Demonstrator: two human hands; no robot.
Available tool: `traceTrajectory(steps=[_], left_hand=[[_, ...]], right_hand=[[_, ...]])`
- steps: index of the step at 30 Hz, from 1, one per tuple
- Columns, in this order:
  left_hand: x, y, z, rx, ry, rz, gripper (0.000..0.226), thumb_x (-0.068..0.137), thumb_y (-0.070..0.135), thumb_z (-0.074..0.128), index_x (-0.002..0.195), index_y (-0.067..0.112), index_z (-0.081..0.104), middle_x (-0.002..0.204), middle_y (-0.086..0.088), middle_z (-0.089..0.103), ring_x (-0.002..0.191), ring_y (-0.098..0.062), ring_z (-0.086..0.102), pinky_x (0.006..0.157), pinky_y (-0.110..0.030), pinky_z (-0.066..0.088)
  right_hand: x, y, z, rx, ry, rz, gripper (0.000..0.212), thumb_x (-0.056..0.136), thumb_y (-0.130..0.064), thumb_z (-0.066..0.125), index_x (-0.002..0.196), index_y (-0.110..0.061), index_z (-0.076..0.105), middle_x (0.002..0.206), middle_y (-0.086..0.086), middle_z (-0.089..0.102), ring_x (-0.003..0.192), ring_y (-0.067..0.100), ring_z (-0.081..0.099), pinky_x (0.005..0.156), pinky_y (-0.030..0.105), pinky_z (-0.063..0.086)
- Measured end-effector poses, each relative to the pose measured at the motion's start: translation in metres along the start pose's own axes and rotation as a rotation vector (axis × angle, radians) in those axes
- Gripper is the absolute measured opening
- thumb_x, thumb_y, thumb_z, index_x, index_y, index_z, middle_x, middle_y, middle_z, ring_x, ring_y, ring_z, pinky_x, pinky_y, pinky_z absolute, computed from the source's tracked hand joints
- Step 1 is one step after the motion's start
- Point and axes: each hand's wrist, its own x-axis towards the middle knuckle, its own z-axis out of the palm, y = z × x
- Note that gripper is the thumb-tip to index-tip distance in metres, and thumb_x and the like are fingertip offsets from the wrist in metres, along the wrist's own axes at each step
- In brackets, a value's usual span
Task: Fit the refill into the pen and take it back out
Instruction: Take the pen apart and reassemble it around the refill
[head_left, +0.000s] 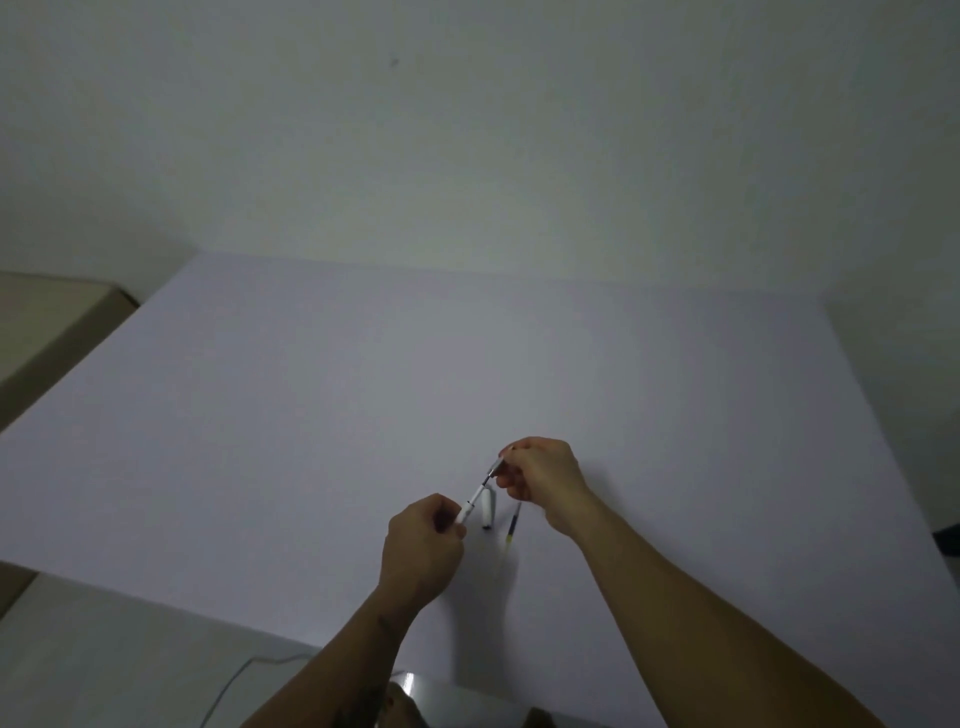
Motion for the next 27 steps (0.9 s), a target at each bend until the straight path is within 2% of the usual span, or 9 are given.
traceTrajectory(steps=[5, 11, 21, 27], left_hand=[[-0.004, 0.000, -0.001, -0.005, 0.009, 0.018, 0.009, 0.081, 0.015, 0.068, 0.080, 0.023, 0.066, 0.080, 0.002, 0.069, 0.075, -0.017, 0.065, 0.077, -0.039, 0.058], [-0.007, 0.007, -0.002, -0.050, 0.018, 0.059, 0.015, 0.080, 0.012, 0.068, 0.076, 0.026, 0.066, 0.074, 0.005, 0.069, 0.073, -0.016, 0.065, 0.076, -0.038, 0.059], [-0.006, 0.005, -0.013, -0.108, 0.034, 0.119, 0.012, 0.080, 0.009, 0.068, 0.081, 0.021, 0.069, 0.077, 0.002, 0.069, 0.075, -0.016, 0.065, 0.076, -0.038, 0.059], [0.004, 0.003, -0.029, -0.115, 0.016, 0.143, 0.018, 0.080, 0.006, 0.068, 0.077, 0.023, 0.067, 0.077, 0.001, 0.068, 0.074, -0.017, 0.064, 0.074, -0.035, 0.059]], right_hand=[[-0.004, 0.004, 0.003, -0.055, -0.009, -0.019, 0.018, 0.087, 0.000, 0.055, 0.082, -0.005, 0.071, 0.077, 0.013, 0.074, 0.066, 0.021, 0.070, 0.057, 0.027, 0.055], [-0.013, 0.012, 0.008, -0.132, -0.103, 0.001, 0.019, 0.088, -0.002, 0.053, 0.089, -0.004, 0.072, 0.084, 0.015, 0.076, 0.065, 0.019, 0.068, 0.060, 0.028, 0.055], [-0.022, 0.004, 0.011, -0.254, -0.121, -0.030, 0.019, 0.085, -0.003, 0.054, 0.084, -0.008, 0.072, 0.080, 0.009, 0.072, 0.069, 0.020, 0.064, 0.057, 0.026, 0.049], [-0.027, -0.006, 0.023, -0.314, -0.077, -0.051, 0.016, 0.086, -0.005, 0.056, 0.082, -0.008, 0.072, 0.078, 0.009, 0.071, 0.068, 0.018, 0.064, 0.061, 0.028, 0.051]])
